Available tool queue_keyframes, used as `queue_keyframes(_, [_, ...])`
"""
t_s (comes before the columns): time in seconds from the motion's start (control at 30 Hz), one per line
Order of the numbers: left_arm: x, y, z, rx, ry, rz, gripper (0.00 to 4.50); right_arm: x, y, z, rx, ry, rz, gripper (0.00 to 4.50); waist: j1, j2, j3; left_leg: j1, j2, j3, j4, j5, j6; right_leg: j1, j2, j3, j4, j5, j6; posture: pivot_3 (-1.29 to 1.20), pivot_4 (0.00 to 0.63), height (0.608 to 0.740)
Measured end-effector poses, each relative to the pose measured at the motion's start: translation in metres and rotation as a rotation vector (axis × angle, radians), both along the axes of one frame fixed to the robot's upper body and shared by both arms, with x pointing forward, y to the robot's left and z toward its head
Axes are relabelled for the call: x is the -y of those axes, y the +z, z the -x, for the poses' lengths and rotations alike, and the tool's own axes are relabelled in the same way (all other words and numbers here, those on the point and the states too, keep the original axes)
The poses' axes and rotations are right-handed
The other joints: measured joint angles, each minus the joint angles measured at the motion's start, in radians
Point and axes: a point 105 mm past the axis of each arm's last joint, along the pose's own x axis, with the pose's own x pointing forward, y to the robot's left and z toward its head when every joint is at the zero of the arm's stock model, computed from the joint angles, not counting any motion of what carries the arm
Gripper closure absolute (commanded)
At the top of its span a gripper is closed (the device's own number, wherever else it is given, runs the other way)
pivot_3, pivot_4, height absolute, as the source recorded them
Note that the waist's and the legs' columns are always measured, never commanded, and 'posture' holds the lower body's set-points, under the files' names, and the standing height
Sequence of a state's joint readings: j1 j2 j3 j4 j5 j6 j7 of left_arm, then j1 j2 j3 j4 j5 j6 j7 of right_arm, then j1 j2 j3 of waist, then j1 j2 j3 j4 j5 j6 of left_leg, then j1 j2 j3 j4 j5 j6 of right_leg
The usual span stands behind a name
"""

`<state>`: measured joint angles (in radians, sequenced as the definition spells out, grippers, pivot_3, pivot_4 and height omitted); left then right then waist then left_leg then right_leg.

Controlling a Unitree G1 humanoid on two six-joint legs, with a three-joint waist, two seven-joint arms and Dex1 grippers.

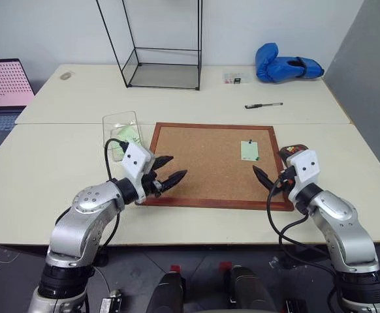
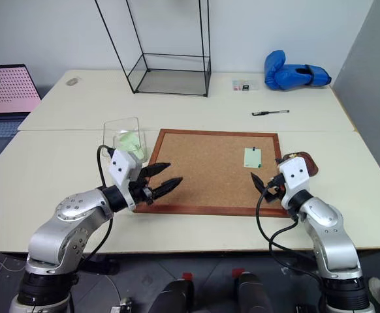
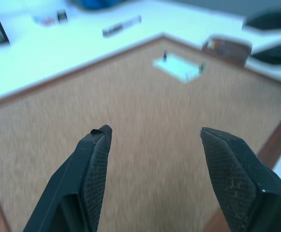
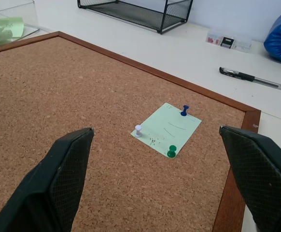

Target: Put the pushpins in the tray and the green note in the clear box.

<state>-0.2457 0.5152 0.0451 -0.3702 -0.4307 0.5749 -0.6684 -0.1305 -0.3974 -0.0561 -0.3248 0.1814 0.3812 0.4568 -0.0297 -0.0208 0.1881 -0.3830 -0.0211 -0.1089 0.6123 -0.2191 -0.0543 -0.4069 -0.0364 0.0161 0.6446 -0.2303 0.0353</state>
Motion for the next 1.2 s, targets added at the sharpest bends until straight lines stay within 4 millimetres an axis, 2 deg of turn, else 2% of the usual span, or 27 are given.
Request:
queue_keyframes(0.13, [0.0, -0.001, -0.003, -0.004, -0.011, 0.009, 1.41, -0.001, 0.0, 0.0, 0.0, 0.003, -0.008, 0.08, -0.001, 0.0, 0.0, 0.0, 0.0, 0.0, 0.0, 0.0, 0.0, 0.0, 0.0, 0.0, 0.0, 0.0, 0.0, 0.0, 0.15, 0.74])
queue_keyframes(0.3, [0.006, 0.004, -0.009, 0.013, -0.067, 0.012, 2.36, -0.002, 0.001, 0.001, 0.0, 0.01, -0.023, 0.08, 0.0, 0.0, 0.0, 0.0, 0.0, 0.0, 0.0, 0.0, 0.0, 0.0, 0.0, 0.0, 0.0, 0.0, 0.0, 0.0, 0.15, 0.74])
queue_keyframes(0.33, [0.007, 0.005, -0.01, 0.014, -0.07, 0.011, 2.44, -0.002, 0.001, 0.001, 0.0, 0.011, -0.024, 0.08, 0.0, 0.0, 0.0, 0.0, 0.0, 0.0, 0.0, 0.0, 0.0, 0.0, 0.0, 0.0, 0.0, 0.0, 0.0, 0.0, 0.15, 0.74])
queue_keyframes(0.37, [0.009, 0.004, -0.012, 0.014, -0.084, 0.005, 2.78, -0.002, 0.001, 0.001, -0.001, 0.013, -0.03, 0.08, 0.0, 0.0, 0.0, 0.0, 0.0, 0.0, 0.0, 0.0, 0.0, 0.0, 0.0, 0.0, 0.0, 0.0, 0.0, 0.0, 0.15, 0.74])
queue_keyframes(0.43, [0.013, 0.001, -0.016, 0.004, -0.108, -0.007, 3.0, -0.002, 0.002, 0.001, 0.001, 0.017, -0.037, 0.08, 0.0, 0.0, 0.0, 0.0, 0.0, 0.0, 0.0, 0.0, 0.0, 0.0, 0.0, 0.0, 0.0, 0.001, 0.001, 0.0, 0.15, 0.74])
queue_keyframes(0.67, [0.026, -0.021, -0.026, -0.046, -0.17, -0.071, 4.4, -0.003, 0.008, 0.0, 0.015, 0.026, -0.042, 0.08, -0.001, 0.0, 0.0, 0.0, 0.0, 0.0, 0.0, 0.0, 0.0, 0.0, 0.0, 0.0, 0.0, 0.001, 0.003, 0.0, 0.15, 0.74])
queue_keyframes(0.93, [0.046, -0.036, -0.038, -0.063, -0.213, -0.088, 4.48, -0.004, 0.019, -0.005, 0.043, 0.035, -0.032, 0.08, -0.001, 0.0, 0.0, 0.0, 0.0, 0.0, 0.0, 0.0, 0.0, 0.0, 0.0, 0.0, 0.0, 0.003, 0.005, 0.0, 0.15, 0.74])
queue_keyframes(1.2, [0.061, -0.062, -0.047, -0.142, -0.236, -0.088, 4.48, -0.006, 0.023, -0.019, 0.012, 0.032, -0.026, 0.08, -0.001, 0.0, 0.0, 0.0, -0.001, 0.0, 0.0, 0.0, 0.0, 0.0, 0.0, 0.0, 0.0, 0.004, 0.006, 0.0, 0.15, 0.74])
